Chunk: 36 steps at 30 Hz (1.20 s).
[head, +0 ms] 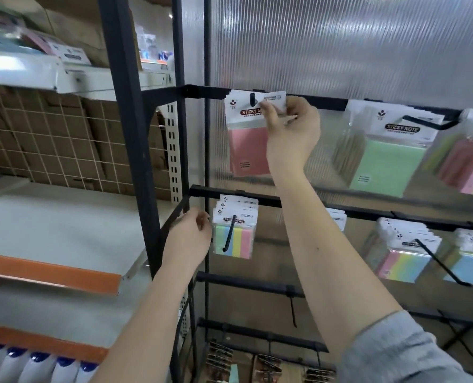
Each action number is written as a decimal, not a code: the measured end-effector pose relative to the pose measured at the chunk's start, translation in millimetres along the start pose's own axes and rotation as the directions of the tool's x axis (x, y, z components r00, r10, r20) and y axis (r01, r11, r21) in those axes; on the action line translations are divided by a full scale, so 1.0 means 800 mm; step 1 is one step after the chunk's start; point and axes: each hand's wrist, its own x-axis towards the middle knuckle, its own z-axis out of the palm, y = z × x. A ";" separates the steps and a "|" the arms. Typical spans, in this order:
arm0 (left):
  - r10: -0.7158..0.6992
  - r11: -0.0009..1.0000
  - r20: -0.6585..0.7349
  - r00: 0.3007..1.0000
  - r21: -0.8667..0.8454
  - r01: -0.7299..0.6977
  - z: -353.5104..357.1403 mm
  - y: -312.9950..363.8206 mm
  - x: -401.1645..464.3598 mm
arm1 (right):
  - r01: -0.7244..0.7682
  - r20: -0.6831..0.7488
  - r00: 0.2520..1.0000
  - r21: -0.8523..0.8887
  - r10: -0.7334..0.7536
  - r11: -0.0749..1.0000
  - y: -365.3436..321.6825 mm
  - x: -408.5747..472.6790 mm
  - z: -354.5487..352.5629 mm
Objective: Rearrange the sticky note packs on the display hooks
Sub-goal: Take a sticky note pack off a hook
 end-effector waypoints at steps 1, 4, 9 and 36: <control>-0.009 1.000 0.012 1.000 -0.007 0.009 0.002 -0.001 0.002 | 0.016 -0.007 1.000 -0.002 -0.016 1.000 0.001 0.000 -0.001; -0.097 0.995 0.071 0.993 -0.001 0.097 0.009 0.001 0.015 | 0.060 -0.018 0.998 0.017 -0.059 0.998 0.001 -0.003 -0.008; -0.177 0.983 0.173 0.969 0.075 0.166 0.026 0.009 0.030 | 0.087 -0.032 0.996 -0.020 -0.088 0.996 0.005 -0.010 -0.046; -0.156 0.890 0.149 0.977 -0.408 0.204 0.074 -0.013 0.007 | -0.383 -0.136 0.924 -0.316 0.358 0.868 0.145 -0.062 -0.198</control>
